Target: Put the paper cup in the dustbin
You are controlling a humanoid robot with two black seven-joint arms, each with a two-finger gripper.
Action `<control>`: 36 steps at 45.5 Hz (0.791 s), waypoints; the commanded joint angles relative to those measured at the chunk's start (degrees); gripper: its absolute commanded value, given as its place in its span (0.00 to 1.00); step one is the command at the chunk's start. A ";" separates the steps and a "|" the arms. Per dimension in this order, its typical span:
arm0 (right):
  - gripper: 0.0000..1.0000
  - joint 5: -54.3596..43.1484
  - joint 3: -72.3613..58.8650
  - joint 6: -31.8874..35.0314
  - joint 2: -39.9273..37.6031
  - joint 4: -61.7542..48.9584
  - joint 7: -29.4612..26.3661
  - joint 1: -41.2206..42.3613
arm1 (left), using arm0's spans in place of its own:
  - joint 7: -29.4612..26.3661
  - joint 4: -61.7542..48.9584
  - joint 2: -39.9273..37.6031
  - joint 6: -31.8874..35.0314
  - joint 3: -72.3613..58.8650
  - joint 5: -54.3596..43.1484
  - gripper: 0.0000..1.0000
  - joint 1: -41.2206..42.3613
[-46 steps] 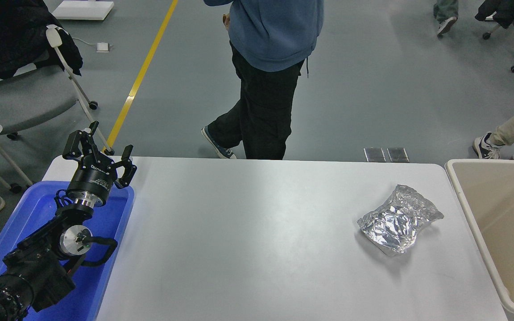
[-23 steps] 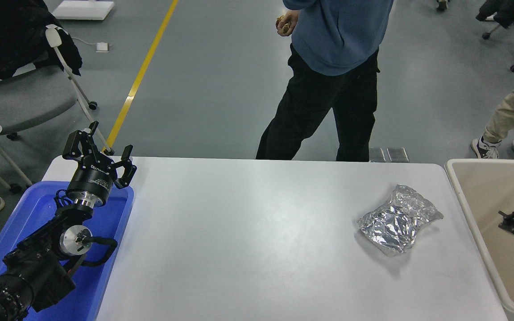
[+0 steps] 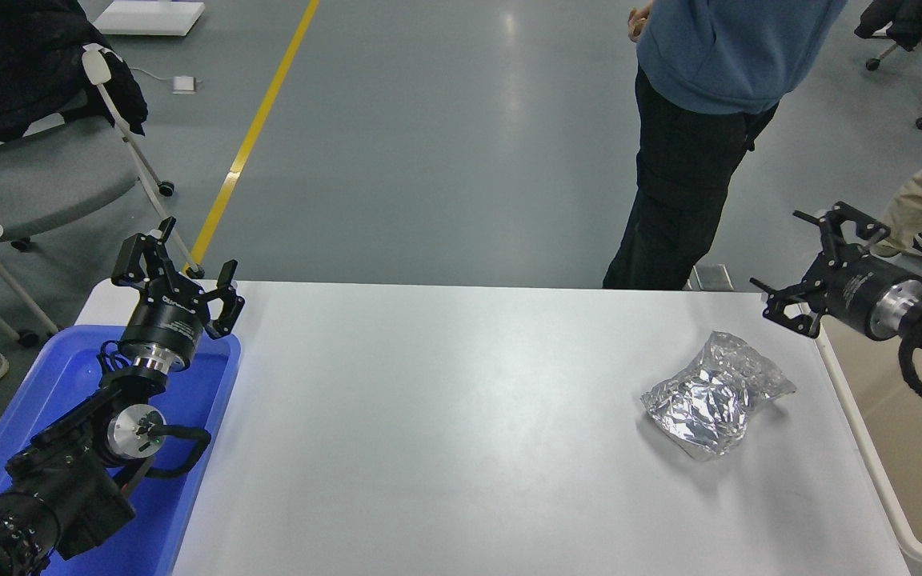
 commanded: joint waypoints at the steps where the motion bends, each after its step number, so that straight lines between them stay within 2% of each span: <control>1: 1.00 -1.62 0.27 0.51 8.35 1.19 0.90 1.16 | 0.00 0.00 -0.04 -0.09 0.00 0.00 1.00 0.00; 9: 1.00 -1.71 1.85 -0.01 14.24 -0.56 3.53 1.95 | 0.00 0.00 -0.04 -0.09 0.00 0.00 1.00 0.00; 25: 1.00 -1.71 4.76 -0.37 28.12 -11.28 8.01 2.04 | 0.00 0.00 -0.04 -0.09 0.00 0.00 1.00 0.00; 36: 1.00 -1.54 5.11 0.51 31.29 -15.06 10.48 1.69 | 0.00 0.00 -0.04 -0.09 0.00 0.00 1.00 0.00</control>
